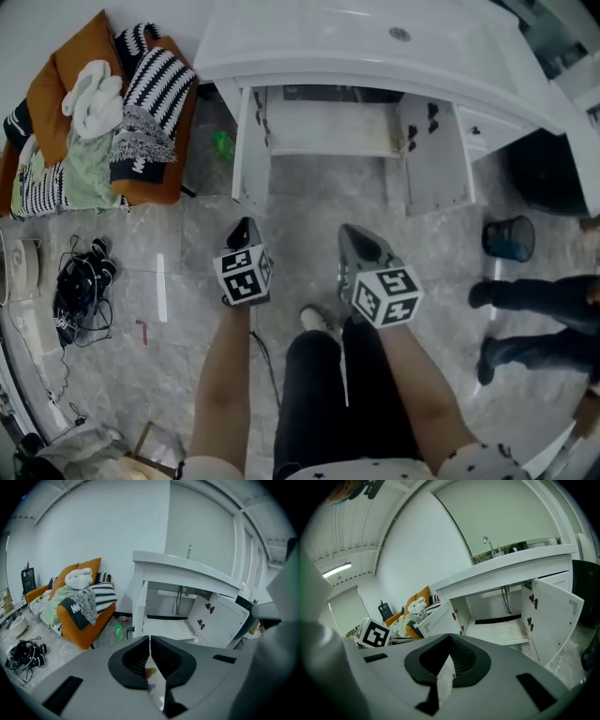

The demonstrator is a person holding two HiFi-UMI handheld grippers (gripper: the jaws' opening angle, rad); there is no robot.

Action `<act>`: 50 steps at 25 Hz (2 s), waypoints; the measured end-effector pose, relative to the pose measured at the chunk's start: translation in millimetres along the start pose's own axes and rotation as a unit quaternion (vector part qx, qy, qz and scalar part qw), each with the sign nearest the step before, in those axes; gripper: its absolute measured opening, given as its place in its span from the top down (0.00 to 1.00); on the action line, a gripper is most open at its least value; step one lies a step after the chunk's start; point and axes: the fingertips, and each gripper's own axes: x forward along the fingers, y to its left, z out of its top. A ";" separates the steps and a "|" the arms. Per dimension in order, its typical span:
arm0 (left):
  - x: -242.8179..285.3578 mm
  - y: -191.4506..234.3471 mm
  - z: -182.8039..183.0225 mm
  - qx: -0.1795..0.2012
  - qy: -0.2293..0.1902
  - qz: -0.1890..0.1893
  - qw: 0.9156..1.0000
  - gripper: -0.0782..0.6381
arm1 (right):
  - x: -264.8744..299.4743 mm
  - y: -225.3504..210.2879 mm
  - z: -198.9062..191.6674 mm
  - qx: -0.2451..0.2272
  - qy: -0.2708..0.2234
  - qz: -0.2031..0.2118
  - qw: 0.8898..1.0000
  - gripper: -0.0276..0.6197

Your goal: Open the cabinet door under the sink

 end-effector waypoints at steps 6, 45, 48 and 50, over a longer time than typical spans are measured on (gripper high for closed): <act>-33.7 -31.1 20.2 -0.011 -0.005 -0.016 1.000 0.88 | -24.4 4.4 9.4 0.000 0.004 -0.013 1.000 0.95; -199.9 -177.1 99.2 0.034 0.005 -0.112 0.993 0.88 | -163.2 35.9 105.0 -0.023 -0.011 0.013 1.000 0.95; -206.8 -185.1 100.2 0.044 0.000 -0.119 0.992 0.88 | -172.2 36.3 106.4 -0.017 -0.019 0.010 1.000 0.95; -209.2 -187.8 100.4 0.050 -0.002 -0.123 0.991 0.88 | -174.7 37.2 104.7 -0.016 -0.019 0.009 1.000 0.95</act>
